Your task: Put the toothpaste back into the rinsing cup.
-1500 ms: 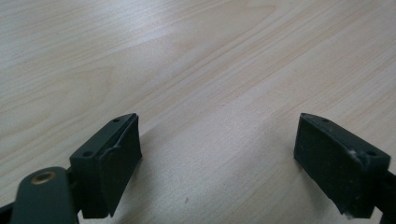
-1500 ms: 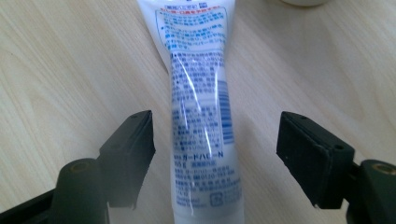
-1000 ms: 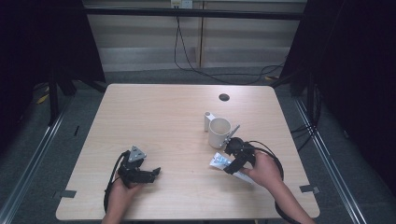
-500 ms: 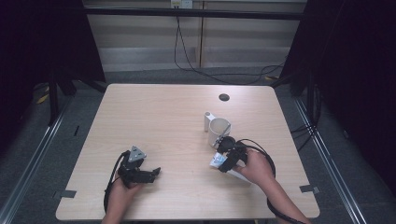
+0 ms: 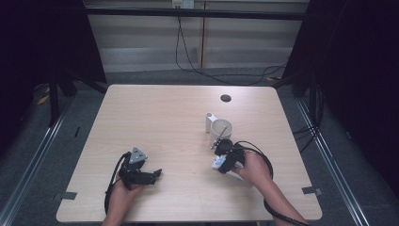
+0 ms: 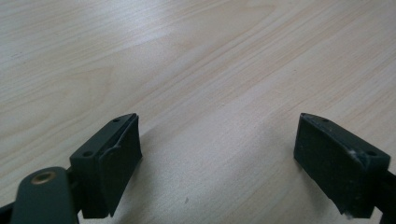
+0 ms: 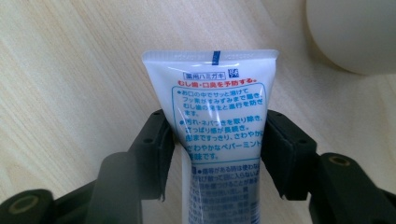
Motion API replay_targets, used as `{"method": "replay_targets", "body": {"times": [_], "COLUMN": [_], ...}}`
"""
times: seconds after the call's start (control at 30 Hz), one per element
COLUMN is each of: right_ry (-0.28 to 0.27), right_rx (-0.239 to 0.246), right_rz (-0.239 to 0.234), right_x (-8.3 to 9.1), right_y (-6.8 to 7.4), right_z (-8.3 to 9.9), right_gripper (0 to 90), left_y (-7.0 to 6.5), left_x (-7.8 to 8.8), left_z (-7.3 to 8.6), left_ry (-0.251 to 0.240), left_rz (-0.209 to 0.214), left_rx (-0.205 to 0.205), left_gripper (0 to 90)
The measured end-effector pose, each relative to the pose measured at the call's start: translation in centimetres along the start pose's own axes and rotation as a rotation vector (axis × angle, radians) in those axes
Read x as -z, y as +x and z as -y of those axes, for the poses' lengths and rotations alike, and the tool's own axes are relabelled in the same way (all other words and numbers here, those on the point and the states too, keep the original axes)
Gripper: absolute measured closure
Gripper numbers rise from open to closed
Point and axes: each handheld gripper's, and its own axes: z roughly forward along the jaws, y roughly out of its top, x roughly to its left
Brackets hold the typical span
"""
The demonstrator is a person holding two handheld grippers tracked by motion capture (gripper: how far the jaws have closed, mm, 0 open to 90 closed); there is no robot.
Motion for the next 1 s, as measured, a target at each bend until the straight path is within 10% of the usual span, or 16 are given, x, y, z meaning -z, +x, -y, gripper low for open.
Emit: {"method": "replay_targets", "body": {"times": [0.23,1.0], "right_ry": [-0.028,-0.388], "right_rx": [0.003,-0.102], "right_rz": [0.000,-0.042], "right_x": [0.8,6.4], "right_y": [-0.1,-1.5], "right_z": [0.4,5.0], "right_gripper": [62.9,67.3], "left_y": [0.0,0.0], "left_x": [0.0,0.0], "left_z": [0.0,0.0], "left_ry": [-0.002,-0.003], "left_rz": [0.000,0.000], "left_rx": [0.004,0.005], "left_gripper": [14.6,14.6]}}
